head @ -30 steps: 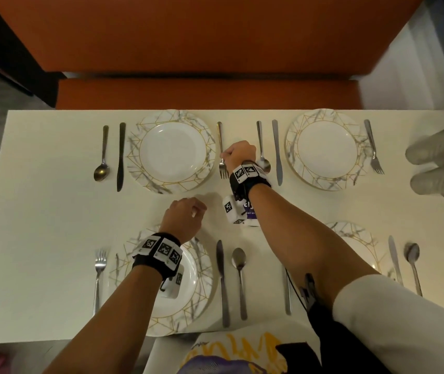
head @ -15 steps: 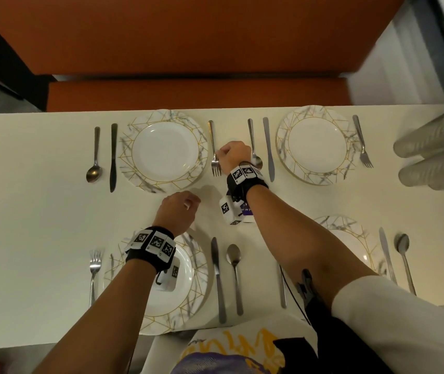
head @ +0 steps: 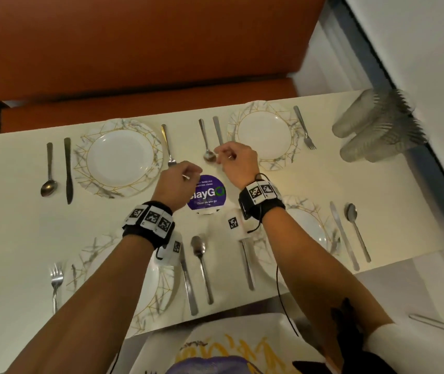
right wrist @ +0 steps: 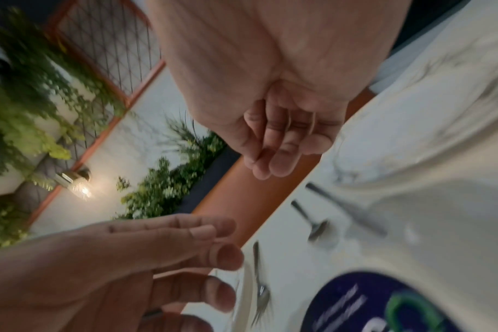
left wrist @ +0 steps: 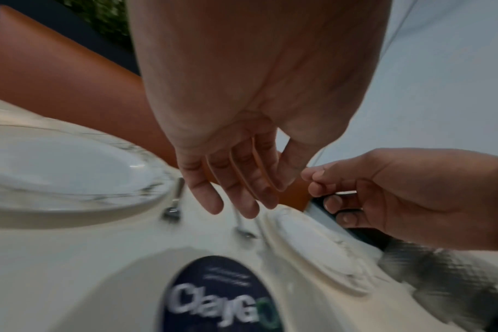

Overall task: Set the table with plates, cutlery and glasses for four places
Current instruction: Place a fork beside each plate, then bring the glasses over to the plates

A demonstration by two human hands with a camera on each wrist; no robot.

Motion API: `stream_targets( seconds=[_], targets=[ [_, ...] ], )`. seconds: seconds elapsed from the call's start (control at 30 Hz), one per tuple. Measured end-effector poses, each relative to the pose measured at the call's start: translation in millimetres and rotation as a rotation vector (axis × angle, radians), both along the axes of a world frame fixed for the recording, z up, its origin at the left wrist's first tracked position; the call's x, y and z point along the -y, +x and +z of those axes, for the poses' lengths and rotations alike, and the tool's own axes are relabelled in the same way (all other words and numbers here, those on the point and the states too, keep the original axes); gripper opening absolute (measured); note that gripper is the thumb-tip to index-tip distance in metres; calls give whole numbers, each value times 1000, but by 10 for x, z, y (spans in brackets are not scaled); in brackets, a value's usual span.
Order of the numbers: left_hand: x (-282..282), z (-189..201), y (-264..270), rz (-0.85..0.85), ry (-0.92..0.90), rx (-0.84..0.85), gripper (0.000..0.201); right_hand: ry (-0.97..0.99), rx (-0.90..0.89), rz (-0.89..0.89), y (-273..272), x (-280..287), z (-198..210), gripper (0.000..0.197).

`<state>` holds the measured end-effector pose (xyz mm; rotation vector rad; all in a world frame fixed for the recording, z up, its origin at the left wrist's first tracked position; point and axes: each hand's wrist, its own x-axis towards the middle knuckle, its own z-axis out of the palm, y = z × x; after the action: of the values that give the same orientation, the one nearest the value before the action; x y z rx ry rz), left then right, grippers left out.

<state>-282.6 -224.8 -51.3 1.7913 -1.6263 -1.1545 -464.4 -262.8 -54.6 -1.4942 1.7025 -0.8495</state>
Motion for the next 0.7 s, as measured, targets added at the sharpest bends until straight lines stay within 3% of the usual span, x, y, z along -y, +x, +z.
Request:
stream_targets(
  seconds=[0.17, 0.37, 0.57, 0.7],
  targets=[
    [117, 294, -872, -84, -92, -32, 17, -127, 14, -93, -918, -140, 229, 17],
    [311, 656, -2332, -210, -203, 7, 17, -196, -23, -209, -2443, -171, 452, 17],
    [578, 757, -3715, -335, -267, 63, 37, -266, -270, -252, -3866, 12, 553, 19],
    [785, 688, -4326, -450, -314, 214, 67, -72, -567, -160, -4426, 127, 622, 37]
  ],
)
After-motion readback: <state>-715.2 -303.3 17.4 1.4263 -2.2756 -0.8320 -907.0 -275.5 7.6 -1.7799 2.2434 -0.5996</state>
